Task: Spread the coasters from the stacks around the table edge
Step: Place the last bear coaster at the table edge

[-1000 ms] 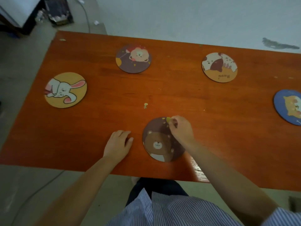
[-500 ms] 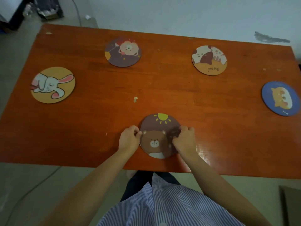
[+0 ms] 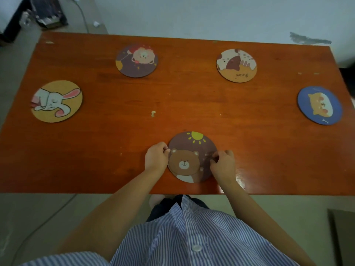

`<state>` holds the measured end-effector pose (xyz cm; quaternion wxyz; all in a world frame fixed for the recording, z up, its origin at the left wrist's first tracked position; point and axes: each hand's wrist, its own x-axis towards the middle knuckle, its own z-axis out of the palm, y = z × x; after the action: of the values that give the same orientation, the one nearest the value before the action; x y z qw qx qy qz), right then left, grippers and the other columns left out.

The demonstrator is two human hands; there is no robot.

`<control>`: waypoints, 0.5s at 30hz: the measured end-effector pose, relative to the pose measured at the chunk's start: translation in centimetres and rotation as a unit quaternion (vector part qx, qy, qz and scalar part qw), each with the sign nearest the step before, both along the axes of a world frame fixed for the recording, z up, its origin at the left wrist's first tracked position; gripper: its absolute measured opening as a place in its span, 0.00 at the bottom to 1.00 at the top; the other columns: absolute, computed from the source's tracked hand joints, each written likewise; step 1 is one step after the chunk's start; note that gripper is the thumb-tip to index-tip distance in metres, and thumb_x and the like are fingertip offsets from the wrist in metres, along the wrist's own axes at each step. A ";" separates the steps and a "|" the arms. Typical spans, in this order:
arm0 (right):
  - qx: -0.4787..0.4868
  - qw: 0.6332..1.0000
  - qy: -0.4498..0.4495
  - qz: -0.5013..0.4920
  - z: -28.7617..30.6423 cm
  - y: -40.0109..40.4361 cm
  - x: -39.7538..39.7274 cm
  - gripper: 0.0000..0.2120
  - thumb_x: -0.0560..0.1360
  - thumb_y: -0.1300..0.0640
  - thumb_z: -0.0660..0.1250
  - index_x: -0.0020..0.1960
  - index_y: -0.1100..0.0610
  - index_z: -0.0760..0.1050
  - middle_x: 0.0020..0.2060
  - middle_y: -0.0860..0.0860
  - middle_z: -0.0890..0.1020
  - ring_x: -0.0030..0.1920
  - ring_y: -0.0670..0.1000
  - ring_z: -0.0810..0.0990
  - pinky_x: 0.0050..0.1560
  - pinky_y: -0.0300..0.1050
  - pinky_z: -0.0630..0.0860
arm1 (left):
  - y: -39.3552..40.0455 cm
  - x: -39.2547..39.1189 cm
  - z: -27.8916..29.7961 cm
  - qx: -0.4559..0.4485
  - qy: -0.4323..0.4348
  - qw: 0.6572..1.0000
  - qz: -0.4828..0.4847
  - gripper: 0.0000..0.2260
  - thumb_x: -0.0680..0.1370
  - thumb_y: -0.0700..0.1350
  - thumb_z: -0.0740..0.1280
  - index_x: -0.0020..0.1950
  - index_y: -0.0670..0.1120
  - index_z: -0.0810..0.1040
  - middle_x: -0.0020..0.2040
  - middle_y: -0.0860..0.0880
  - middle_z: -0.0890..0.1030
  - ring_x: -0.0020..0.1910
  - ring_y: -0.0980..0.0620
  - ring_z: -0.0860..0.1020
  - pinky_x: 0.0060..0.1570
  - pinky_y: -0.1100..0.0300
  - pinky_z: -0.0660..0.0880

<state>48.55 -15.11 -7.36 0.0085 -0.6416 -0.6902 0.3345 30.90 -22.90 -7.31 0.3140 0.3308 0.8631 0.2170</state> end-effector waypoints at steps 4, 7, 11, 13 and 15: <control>0.000 1.000 -0.016 0.015 -0.3 -0.3 0.9 0.10 0.75 0.66 0.65 0.55 0.67 0.74 0.60 0.63 0.70 0.52 0.63 0.74 0.49 0.46 0.70 | 0.4 0.3 -0.5 -0.011 0.006 1.000 -0.010 0.07 0.78 0.41 0.62 0.45 0.38 0.76 0.46 0.39 0.80 0.39 0.48 0.72 0.40 0.53 0.72; 0.007 0.999 -0.006 0.041 -0.6 -0.4 1.3 0.10 0.74 0.66 0.66 0.55 0.67 0.75 0.58 0.64 0.71 0.52 0.62 0.74 0.51 0.47 0.71 | 0.2 0.2 -0.7 -0.010 0.003 1.000 -0.002 0.07 0.78 0.41 0.63 0.45 0.38 0.77 0.47 0.39 0.80 0.40 0.49 0.72 0.41 0.54 0.73; 0.012 0.998 0.002 0.056 -0.8 -0.6 1.4 0.09 0.74 0.65 0.67 0.54 0.66 0.76 0.56 0.63 0.72 0.50 0.62 0.75 0.48 0.45 0.69 | -0.2 0.0 -0.9 -0.011 0.000 1.000 0.005 0.07 0.78 0.41 0.63 0.45 0.38 0.76 0.47 0.39 0.80 0.42 0.45 0.75 0.42 0.52 0.74; 0.022 0.998 0.005 0.054 -0.9 -0.8 1.4 0.09 0.74 0.65 0.67 0.54 0.66 0.76 0.56 0.63 0.72 0.50 0.61 0.75 0.46 0.43 0.68 | -0.3 -0.1 -1.0 -0.010 0.003 1.000 0.002 0.07 0.78 0.41 0.62 0.45 0.38 0.76 0.47 0.39 0.79 0.44 0.43 0.76 0.42 0.51 0.74; 0.036 0.998 0.010 0.047 -1.0 -0.9 1.3 0.09 0.74 0.65 0.67 0.54 0.67 0.76 0.56 0.63 0.73 0.49 0.61 0.75 0.45 0.42 0.67 | -0.3 -0.1 -1.1 -0.002 0.010 1.000 0.005 0.07 0.78 0.41 0.62 0.44 0.38 0.75 0.47 0.39 0.79 0.42 0.44 0.75 0.42 0.51 0.75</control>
<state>49.88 -16.05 -8.33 0.0227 -0.6045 -0.7308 0.3162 30.80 -23.20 -8.44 0.3054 0.3275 0.8683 0.2134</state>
